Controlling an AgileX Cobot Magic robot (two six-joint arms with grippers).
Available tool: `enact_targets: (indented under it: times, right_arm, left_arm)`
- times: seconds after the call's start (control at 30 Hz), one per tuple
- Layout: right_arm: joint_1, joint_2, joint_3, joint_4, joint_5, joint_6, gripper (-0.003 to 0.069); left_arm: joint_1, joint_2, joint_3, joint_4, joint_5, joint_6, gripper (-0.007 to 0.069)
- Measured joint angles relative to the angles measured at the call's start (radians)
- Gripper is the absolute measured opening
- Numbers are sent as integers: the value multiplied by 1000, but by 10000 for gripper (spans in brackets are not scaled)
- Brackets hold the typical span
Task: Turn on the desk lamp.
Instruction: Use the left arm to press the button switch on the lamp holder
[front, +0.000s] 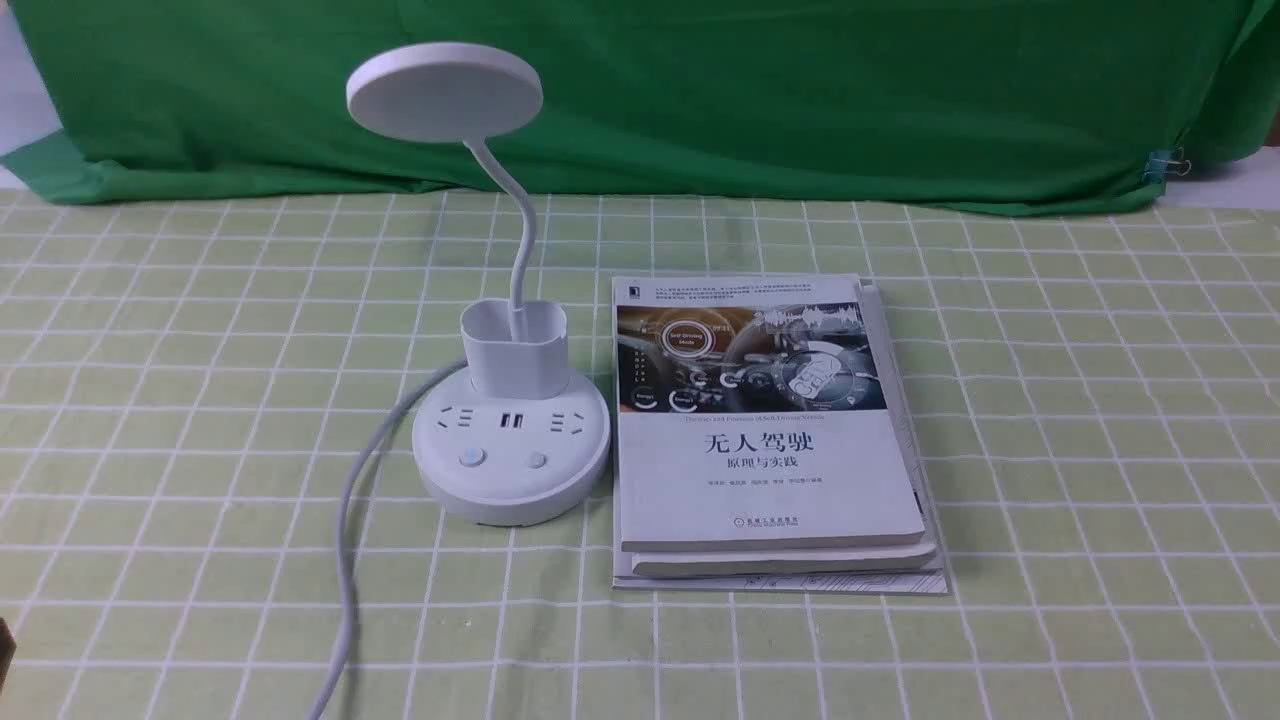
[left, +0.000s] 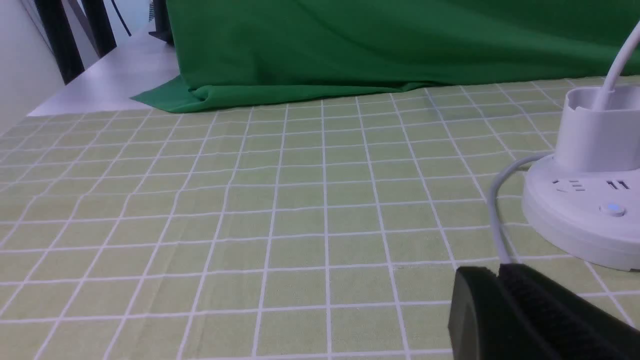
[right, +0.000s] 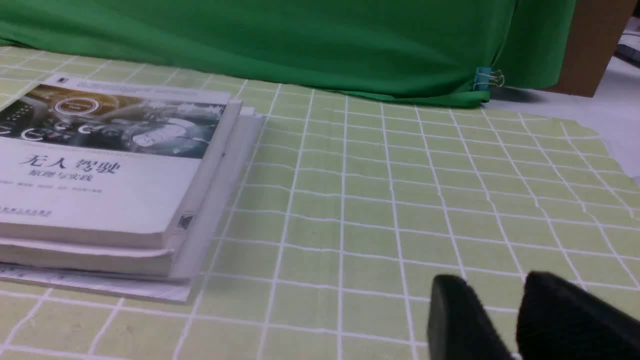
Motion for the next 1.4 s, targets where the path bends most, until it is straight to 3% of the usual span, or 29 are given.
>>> enact_targets:
  times: [0.93, 1.17, 1.4]
  right_arm:
    - [0, 0, 0, 0, 0, 0, 242]
    - [0, 0, 0, 0, 0, 0, 242]
    - [0, 0, 0, 0, 0, 0, 242]
  left_arm:
    - [0, 0, 0, 0, -54, 0, 19]
    - [0, 0, 0, -12, -185, -1, 19]
    - [0, 0, 0, -143, -456, -91, 19]
